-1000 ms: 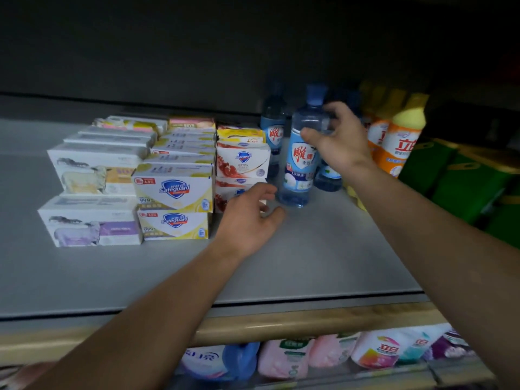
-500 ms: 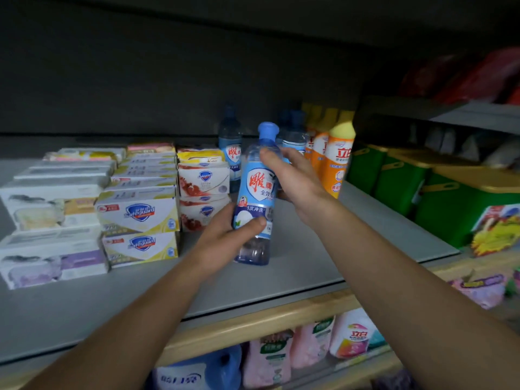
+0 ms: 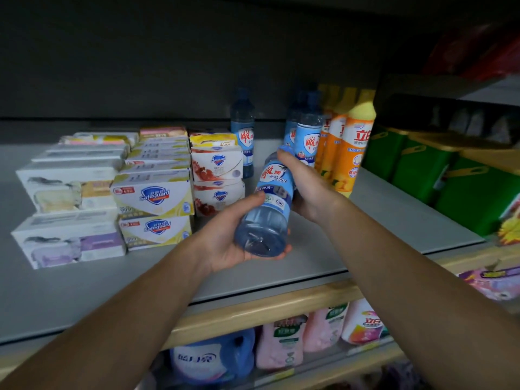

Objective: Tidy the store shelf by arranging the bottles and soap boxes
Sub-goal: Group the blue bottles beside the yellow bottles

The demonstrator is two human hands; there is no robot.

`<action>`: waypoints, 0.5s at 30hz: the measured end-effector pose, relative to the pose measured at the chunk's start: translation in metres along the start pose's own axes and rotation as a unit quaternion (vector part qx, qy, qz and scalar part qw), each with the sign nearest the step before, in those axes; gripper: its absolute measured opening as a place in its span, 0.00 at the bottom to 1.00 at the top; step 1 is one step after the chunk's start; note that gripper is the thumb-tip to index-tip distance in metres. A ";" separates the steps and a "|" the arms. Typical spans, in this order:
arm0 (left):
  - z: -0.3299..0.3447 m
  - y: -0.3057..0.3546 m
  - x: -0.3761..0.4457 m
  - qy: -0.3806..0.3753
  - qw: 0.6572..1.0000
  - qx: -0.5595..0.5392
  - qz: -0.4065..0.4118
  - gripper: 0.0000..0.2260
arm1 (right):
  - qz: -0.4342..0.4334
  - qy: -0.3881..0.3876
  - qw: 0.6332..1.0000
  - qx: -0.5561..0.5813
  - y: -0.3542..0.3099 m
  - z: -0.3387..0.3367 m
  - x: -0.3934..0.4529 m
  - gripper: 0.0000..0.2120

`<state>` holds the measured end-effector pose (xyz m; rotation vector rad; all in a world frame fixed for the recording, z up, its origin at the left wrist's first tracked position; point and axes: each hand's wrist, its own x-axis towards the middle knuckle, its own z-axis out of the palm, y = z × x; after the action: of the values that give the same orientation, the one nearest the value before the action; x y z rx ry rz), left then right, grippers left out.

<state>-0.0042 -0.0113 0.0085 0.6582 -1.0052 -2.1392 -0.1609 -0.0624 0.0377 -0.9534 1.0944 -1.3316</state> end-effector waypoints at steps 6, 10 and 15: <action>-0.012 0.001 -0.002 -0.050 0.997 0.034 0.041 0.24 | -0.011 -0.124 0.986 0.113 -0.006 -0.013 -0.011 0.20; -0.008 0.001 0.004 -0.018 0.994 0.060 0.087 0.20 | -0.098 -0.061 0.993 -0.035 -0.027 -0.005 -0.016 0.23; -0.006 -0.010 0.014 0.109 0.895 0.309 0.303 0.21 | -0.222 0.120 0.924 -0.287 -0.046 0.010 -0.022 0.28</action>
<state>-0.0124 -0.0200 -0.0054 0.7288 -1.5351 -1.1670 -0.1615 -0.0434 0.0862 -1.5712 1.5696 -1.5510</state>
